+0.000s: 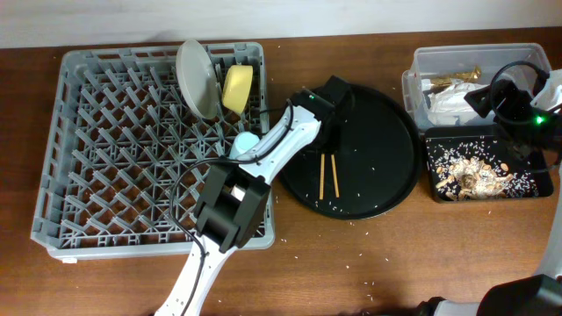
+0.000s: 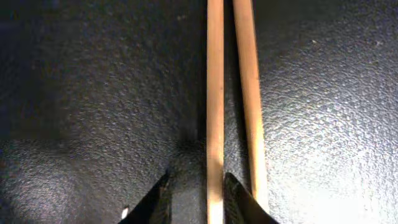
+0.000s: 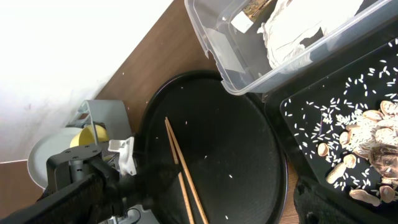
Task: Sort waste into correct bins and load items into the dishwasher rack
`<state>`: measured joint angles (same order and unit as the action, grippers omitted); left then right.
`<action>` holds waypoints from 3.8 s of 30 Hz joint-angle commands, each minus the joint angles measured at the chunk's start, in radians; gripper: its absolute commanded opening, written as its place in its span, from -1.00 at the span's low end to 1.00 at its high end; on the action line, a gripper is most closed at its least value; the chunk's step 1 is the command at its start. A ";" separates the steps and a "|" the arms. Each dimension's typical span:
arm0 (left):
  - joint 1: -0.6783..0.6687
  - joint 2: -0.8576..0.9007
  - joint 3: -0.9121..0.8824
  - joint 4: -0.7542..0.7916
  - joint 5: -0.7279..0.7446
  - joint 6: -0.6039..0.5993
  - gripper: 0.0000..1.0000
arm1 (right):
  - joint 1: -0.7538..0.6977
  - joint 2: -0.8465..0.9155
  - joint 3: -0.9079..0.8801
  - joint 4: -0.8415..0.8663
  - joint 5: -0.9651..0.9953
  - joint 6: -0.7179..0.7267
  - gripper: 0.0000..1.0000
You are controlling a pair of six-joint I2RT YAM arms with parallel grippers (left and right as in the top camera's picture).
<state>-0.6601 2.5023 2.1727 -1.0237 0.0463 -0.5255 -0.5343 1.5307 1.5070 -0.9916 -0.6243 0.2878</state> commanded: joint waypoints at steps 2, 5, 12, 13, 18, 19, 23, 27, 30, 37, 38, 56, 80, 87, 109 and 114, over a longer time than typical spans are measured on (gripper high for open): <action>0.000 0.019 -0.031 0.002 -0.010 -0.005 -0.98 | -0.003 0.003 0.002 0.000 0.012 -0.003 0.97; -0.006 0.018 -0.016 -0.006 -0.016 -0.005 -0.98 | -0.003 0.003 0.002 0.001 0.012 -0.003 0.97; 0.002 -0.008 0.573 -0.441 -0.098 0.165 -0.99 | -0.003 0.003 0.002 0.001 0.012 -0.003 0.97; 0.002 -0.009 0.676 -0.527 -0.156 0.164 -0.99 | -0.003 0.003 0.002 0.000 0.012 -0.003 0.97; 0.074 -0.146 0.848 -0.665 -0.189 0.256 -0.99 | -0.003 0.003 0.002 0.001 0.012 -0.003 0.97; 0.089 -0.185 0.837 -0.665 -0.189 0.266 -0.99 | -0.003 0.003 0.002 0.001 0.012 -0.003 0.97; 0.188 -0.404 0.665 -0.665 -0.189 0.266 -0.99 | -0.003 0.003 0.002 0.000 0.012 -0.003 0.97; 0.256 -0.505 0.433 -0.665 -0.193 0.265 -0.99 | -0.003 0.003 0.002 0.001 0.012 -0.003 0.97; 0.296 -0.533 0.272 -0.665 -0.194 0.256 -0.99 | -0.003 0.003 0.002 0.001 0.012 -0.003 0.97; 0.403 -0.536 -0.236 -0.459 -0.208 0.193 -0.99 | -0.003 0.003 0.002 0.000 0.012 -0.003 0.97; 0.403 -0.536 -0.304 -0.408 -0.208 0.193 -0.99 | -0.003 0.003 0.002 0.000 0.012 -0.003 0.97; -0.106 -0.153 -0.161 0.095 -0.120 0.061 0.29 | -0.003 0.003 0.002 0.000 0.012 -0.003 0.97; 0.010 -0.339 0.609 -0.665 -0.387 0.184 -0.99 | -0.003 0.003 0.002 0.001 0.012 -0.003 0.97; 0.179 -0.743 -0.324 -0.443 -0.511 0.120 -1.00 | -0.003 0.003 0.002 0.001 0.012 -0.003 0.97; 0.277 -1.278 -0.461 -0.070 -0.375 0.149 0.99 | -0.003 0.003 0.002 0.001 0.012 -0.003 0.97; 0.277 -1.280 -0.461 -0.070 -0.375 0.149 0.99 | 0.087 -0.080 0.002 0.003 0.089 -0.004 0.97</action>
<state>-0.3832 1.2407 1.7145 -1.0954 -0.3393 -0.3702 -0.5121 1.5242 1.5051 -0.9909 -0.5961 0.2882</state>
